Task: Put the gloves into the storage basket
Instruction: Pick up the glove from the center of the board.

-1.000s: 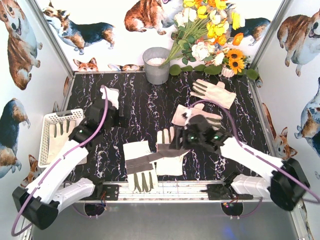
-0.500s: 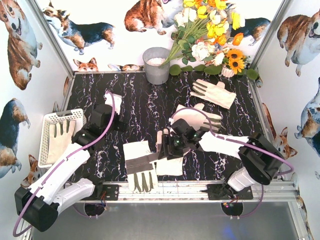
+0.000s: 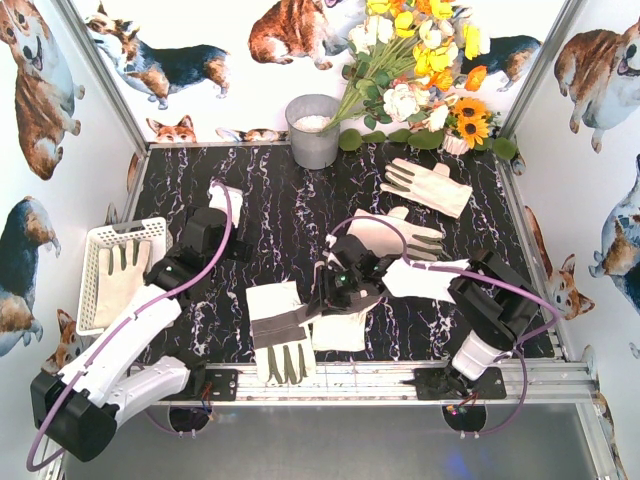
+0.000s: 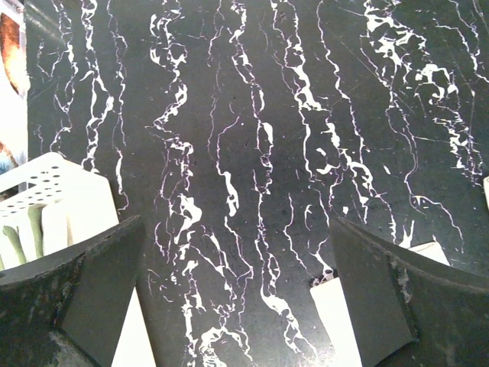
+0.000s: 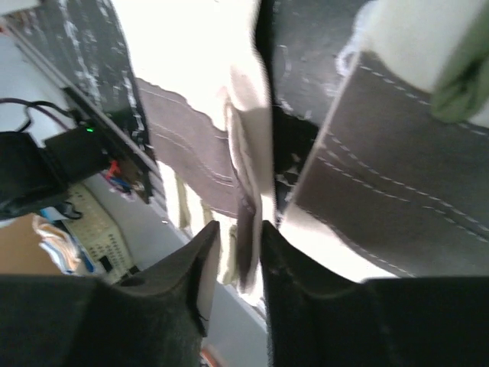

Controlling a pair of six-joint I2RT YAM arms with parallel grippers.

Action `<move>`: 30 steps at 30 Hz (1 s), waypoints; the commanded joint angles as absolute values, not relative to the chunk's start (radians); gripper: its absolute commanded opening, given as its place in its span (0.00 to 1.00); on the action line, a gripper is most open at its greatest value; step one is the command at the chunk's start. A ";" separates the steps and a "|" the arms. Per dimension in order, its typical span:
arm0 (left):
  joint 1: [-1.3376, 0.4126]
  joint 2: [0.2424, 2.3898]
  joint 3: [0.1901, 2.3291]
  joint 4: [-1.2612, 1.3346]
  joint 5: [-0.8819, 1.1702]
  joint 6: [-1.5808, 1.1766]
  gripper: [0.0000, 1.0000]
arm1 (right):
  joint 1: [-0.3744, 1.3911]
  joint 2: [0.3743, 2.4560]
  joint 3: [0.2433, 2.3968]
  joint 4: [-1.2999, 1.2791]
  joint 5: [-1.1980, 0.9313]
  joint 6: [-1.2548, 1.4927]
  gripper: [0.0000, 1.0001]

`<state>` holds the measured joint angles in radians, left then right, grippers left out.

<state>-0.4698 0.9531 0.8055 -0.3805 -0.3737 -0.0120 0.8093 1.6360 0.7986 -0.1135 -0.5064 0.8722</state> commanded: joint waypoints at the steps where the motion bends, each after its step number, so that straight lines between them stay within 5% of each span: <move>1: -0.462 0.937 0.818 -0.372 -0.420 0.004 1.00 | 0.818 1.600 0.856 -0.031 -0.563 0.918 0.22; 6: -0.461 0.861 0.827 -0.389 -0.297 -0.011 1.00 | 0.818 1.537 0.901 -0.014 -0.646 0.956 0.00; 17: -0.463 0.808 1.145 -0.640 0.001 0.008 1.00 | 0.816 1.355 1.041 -0.037 -0.568 1.044 0.00; 30: -0.565 0.893 1.151 -0.515 0.172 -0.048 0.95 | 0.815 1.188 1.253 -0.479 0.070 0.954 0.00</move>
<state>-0.5014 0.8707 1.1843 -0.5858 0.1432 0.0010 0.8116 1.2453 1.1820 -0.3435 -0.1970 0.9787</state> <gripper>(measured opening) 0.955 0.059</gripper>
